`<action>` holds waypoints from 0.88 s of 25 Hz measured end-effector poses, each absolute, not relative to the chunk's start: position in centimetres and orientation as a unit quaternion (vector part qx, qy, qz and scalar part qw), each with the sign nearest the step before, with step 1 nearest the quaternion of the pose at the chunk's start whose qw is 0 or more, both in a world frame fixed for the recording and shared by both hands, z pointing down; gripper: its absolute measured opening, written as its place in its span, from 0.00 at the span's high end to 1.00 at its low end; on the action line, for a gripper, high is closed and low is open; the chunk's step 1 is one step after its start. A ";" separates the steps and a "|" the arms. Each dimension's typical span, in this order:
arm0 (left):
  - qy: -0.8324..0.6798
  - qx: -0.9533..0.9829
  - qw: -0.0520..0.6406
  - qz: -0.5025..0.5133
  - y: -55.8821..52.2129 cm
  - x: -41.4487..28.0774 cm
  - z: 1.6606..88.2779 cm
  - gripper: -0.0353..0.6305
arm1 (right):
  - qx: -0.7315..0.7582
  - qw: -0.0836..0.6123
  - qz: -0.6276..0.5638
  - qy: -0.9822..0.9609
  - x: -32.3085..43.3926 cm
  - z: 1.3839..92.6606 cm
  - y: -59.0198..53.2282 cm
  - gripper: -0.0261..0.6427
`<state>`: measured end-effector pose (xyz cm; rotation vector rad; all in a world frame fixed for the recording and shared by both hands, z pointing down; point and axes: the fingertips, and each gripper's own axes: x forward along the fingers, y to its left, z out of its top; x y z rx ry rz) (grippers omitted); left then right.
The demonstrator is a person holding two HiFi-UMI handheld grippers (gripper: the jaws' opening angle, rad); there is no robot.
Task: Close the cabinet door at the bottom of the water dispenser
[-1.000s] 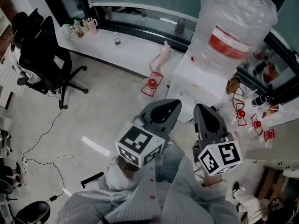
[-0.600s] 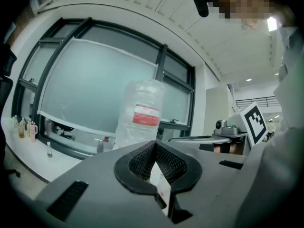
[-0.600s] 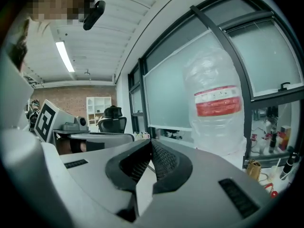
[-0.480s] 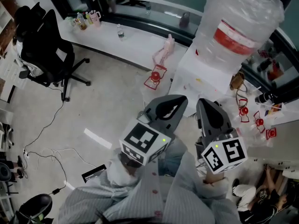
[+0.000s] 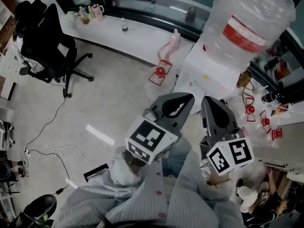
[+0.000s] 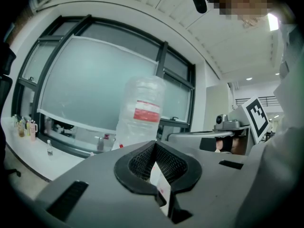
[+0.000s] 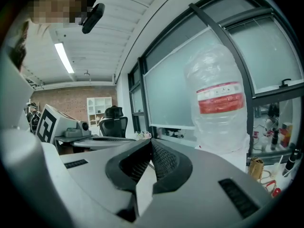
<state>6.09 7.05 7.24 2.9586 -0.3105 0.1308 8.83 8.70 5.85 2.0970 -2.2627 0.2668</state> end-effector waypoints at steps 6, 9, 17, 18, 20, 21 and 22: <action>-0.102 0.990 0.086 0.055 6.8 5.5 7.6 0.93 | 0.678 0.026 0.090 -0.730 8.4 5.9 8.4 0.94; -0.101 0.989 0.090 0.055 6.5 5.3 7.7 0.93 | 0.677 0.031 0.093 -0.730 8.2 6.1 8.3 0.94; -0.104 0.990 0.057 0.075 5.4 5.2 8.5 0.93 | 0.671 0.037 0.090 -0.735 7.9 5.8 7.9 0.94; -0.106 0.990 0.057 0.074 5.2 5.3 8.5 0.93 | 0.671 0.038 0.090 -0.735 7.9 5.8 7.8 0.94; -0.108 0.990 0.063 0.071 4.9 5.5 8.5 0.93 | 0.672 0.040 0.090 -0.734 8.1 5.9 7.6 0.94; -0.108 0.989 0.068 0.070 4.8 5.6 8.5 0.93 | 0.673 0.040 0.090 -0.733 8.3 5.9 7.5 0.94; -0.108 0.989 0.073 0.069 4.7 5.7 8.6 0.93 | 0.674 0.040 0.090 -0.732 8.5 5.9 7.4 0.94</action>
